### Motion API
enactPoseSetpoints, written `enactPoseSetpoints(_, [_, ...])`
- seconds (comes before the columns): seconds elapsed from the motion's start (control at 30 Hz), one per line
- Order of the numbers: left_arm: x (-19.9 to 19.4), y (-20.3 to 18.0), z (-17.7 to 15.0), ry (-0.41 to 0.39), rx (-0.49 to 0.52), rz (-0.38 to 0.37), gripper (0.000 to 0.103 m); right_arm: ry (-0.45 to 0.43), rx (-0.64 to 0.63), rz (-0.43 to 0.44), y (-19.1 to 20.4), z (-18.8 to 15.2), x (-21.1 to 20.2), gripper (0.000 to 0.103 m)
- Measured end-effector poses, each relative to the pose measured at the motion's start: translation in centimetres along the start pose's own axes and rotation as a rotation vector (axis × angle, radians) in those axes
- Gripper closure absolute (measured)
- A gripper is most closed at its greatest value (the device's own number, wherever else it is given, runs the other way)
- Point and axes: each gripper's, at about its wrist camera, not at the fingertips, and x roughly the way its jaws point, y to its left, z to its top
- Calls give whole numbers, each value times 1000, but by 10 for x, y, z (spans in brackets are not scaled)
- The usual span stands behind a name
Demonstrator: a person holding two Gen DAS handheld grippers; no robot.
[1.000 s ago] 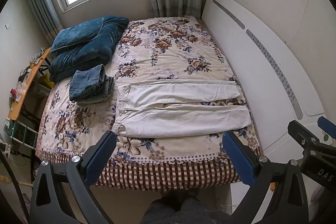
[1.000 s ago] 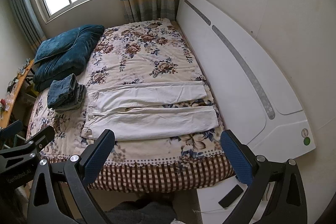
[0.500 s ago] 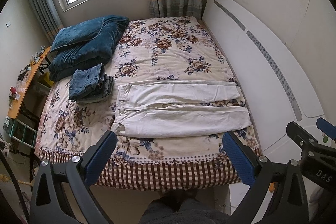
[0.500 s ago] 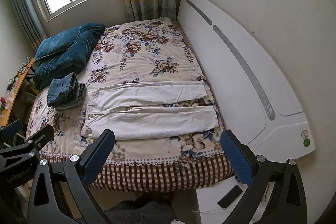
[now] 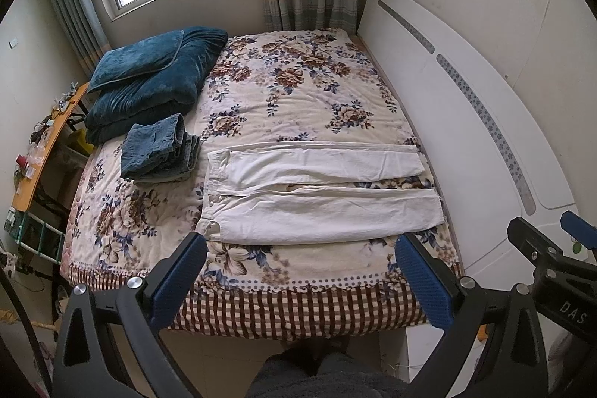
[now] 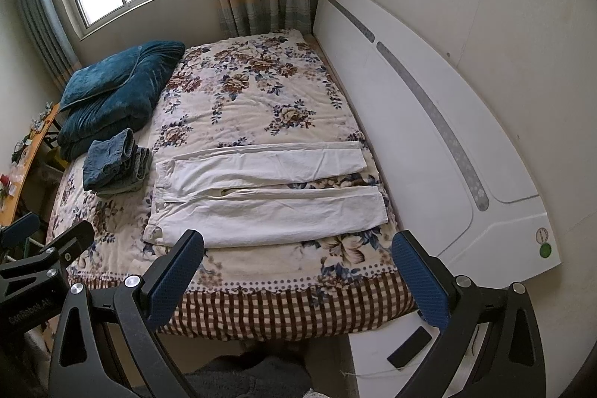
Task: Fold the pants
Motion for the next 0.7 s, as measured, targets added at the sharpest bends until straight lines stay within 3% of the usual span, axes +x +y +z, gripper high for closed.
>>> enactPoseSetpoints(0.7, [0,0,0,1,-1,-2,0,0,4,1,-8,-2,-2,1])
